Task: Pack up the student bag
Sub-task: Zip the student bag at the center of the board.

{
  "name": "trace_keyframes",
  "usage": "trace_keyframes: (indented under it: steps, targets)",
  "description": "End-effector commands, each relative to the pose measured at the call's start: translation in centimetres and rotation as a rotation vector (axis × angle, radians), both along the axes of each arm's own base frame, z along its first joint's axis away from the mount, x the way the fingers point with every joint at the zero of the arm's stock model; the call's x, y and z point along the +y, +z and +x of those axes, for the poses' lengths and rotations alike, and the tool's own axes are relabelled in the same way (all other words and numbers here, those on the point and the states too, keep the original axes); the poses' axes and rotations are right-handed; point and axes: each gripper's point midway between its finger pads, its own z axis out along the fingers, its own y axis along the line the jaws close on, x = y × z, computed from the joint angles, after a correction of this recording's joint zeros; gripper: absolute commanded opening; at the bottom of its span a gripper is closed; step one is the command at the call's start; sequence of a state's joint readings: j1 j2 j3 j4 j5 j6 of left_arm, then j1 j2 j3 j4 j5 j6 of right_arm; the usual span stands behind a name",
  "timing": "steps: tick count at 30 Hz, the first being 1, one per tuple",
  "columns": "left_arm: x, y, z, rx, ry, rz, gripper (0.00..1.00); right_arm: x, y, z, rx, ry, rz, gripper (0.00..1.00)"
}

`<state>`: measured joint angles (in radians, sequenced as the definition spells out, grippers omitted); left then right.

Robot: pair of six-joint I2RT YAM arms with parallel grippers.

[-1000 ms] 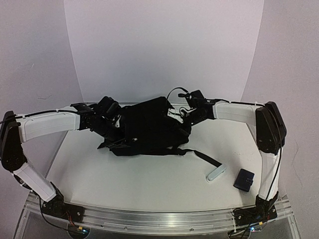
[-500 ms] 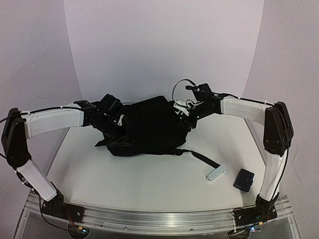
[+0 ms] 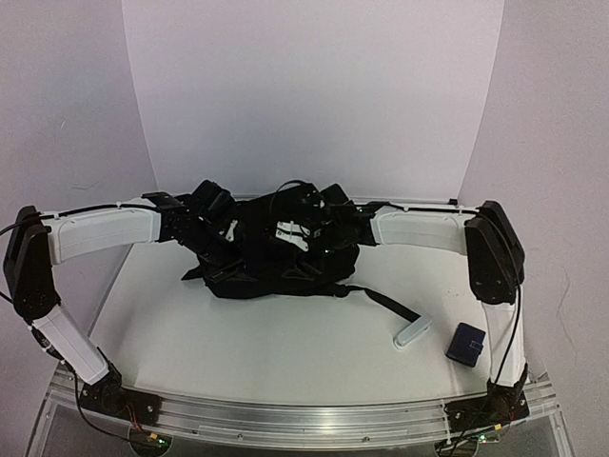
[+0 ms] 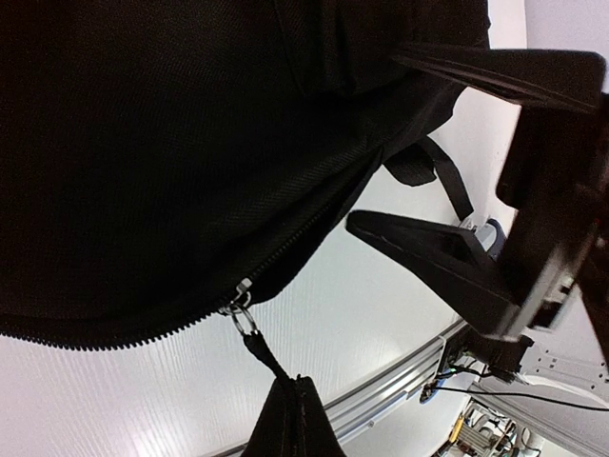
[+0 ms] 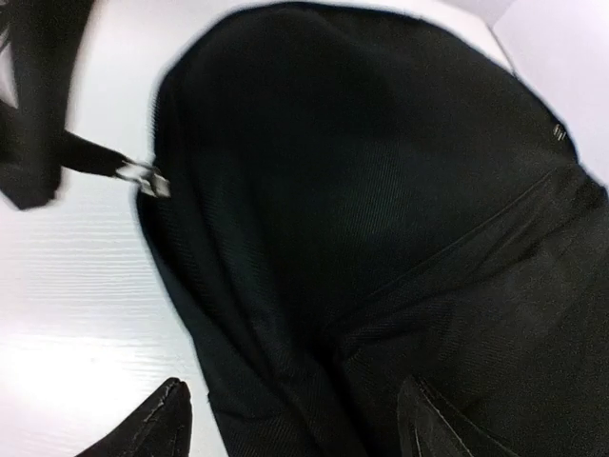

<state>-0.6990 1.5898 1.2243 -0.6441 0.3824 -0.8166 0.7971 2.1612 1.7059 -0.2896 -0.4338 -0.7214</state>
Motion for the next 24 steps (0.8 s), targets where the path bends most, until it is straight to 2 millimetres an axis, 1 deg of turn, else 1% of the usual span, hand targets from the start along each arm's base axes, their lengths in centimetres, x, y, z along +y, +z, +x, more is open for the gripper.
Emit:
trace_keyframes:
  steps: [1, 2, 3, 4, 7, 9, 14, 15, 17, 18, 19, 20, 21, 22, 24]
  targets:
    - [0.6, 2.4, 0.5, -0.052, 0.030, -0.034, 0.00, 0.6, 0.9, 1.9, -0.082, -0.052, 0.001, 0.29]
    - [1.1, 2.3, 0.6, -0.050, 0.045, -0.018, 0.00, 0.1, 0.6, 1.9, -0.097, -0.055, -0.019, 0.11]
    - [1.7, 2.2, 0.9, -0.051, 0.061, 0.000, 0.00, -0.4, 0.8, 1.9, -0.114, -0.055, -0.031, 0.02]
    - [2.4, 1.9, 1.1, -0.050, 0.079, 0.026, 0.00, -1.1, 0.9, 1.9, -0.119, -0.058, -0.038, 0.00]
    - [4.7, 1.0, 1.8, -0.036, 0.130, 0.106, 0.00, -3.6, 1.7, 2.0, -0.118, -0.078, -0.043, 0.00]
    - [6.2, 0.6, 2.3, -0.030, 0.162, 0.146, 0.00, -5.5, 1.6, 2.3, -0.122, -0.100, -0.061, 0.00]
    - [9.5, -0.1, 3.0, -0.020, 0.205, 0.229, 0.00, -10.4, 0.8, 3.9, -0.130, -0.156, -0.113, 0.00]
    - [10.0, -0.3, 2.9, -0.015, 0.210, 0.238, 0.00, -11.6, 0.6, 4.2, -0.132, -0.168, -0.125, 0.00]
    - [10.8, -0.5, 2.9, -0.013, 0.222, 0.242, 0.00, -13.1, 0.1, 4.7, -0.131, -0.183, -0.142, 0.00]
    - [10.8, -0.4, 2.9, -0.016, 0.217, 0.230, 0.00, -13.7, 0.0, 4.9, -0.133, -0.190, -0.148, 0.00]
    - [10.4, -0.2, 2.9, -0.022, 0.197, 0.206, 0.00, -14.0, 0.1, 5.0, -0.135, -0.192, -0.149, 0.00]
    - [9.4, 0.3, 3.1, -0.033, 0.169, 0.154, 0.00, -14.0, 0.4, 5.1, -0.133, -0.194, -0.139, 0.00]
    - [8.2, 1.0, 3.4, -0.050, 0.139, 0.095, 0.00, -13.8, 0.7, 5.1, -0.130, -0.193, -0.126, 0.00]
    - [6.6, 1.9, 3.4, -0.060, 0.098, 0.022, 0.00, -13.2, 1.3, 4.9, -0.118, -0.187, -0.098, 0.00]
    - [3.3, 4.3, 3.8, -0.120, 0.022, -0.109, 0.00, -11.6, 2.3, 4.6, -0.101, -0.183, -0.055, 0.00]
